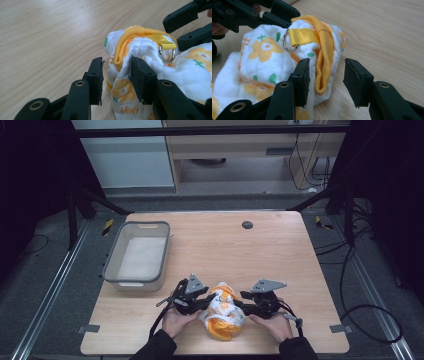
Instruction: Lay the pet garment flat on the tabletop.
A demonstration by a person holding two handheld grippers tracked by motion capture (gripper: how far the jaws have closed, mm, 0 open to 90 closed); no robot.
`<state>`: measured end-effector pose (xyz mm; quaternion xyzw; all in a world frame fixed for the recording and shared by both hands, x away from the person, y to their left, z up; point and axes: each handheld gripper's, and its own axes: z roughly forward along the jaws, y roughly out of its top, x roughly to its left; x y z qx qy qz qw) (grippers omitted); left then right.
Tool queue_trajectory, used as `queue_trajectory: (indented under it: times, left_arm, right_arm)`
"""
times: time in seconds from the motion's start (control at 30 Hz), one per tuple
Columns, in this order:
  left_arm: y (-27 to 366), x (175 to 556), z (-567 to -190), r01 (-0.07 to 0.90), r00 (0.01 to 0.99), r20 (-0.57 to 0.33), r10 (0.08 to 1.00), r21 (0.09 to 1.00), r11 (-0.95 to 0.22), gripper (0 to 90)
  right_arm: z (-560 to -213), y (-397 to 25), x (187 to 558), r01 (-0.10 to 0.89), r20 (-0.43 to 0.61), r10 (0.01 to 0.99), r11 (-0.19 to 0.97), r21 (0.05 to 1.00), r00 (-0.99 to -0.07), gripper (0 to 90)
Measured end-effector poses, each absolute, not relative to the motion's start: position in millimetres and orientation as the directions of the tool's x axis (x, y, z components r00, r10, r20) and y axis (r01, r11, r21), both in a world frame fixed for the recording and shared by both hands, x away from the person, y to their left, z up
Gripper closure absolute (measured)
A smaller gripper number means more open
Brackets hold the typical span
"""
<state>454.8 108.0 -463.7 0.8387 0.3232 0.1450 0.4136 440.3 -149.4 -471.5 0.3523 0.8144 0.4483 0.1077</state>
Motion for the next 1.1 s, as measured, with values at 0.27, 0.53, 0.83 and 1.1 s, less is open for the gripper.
queue_trajectory:
  times: [0.27,0.53,0.83,1.1]
  left_arm:
    - [106,456,-467,0.428,0.76,-0.036,0.649,0.779,-0.458,67.3]
    - [106,457,-469,0.445,0.764,-0.061,0.642,0.771,-0.456,76.7]
    - [106,455,-469,0.454,0.766,-0.075,0.638,0.766,-0.455,85.4]
    - [109,451,-462,0.442,0.772,-0.083,0.63,0.782,-0.44,87.3]
  right_arm:
    - [-479,-147,443,0.508,0.159,0.667,0.368,0.779,-0.728,63.8]
    - [-479,-147,445,0.519,0.177,0.653,0.378,0.767,-0.736,82.9]
    - [-474,-149,445,0.518,0.183,0.656,0.361,0.776,-0.732,85.3]
    - [-466,-154,443,0.498,0.18,0.663,0.328,0.803,-0.727,85.4]
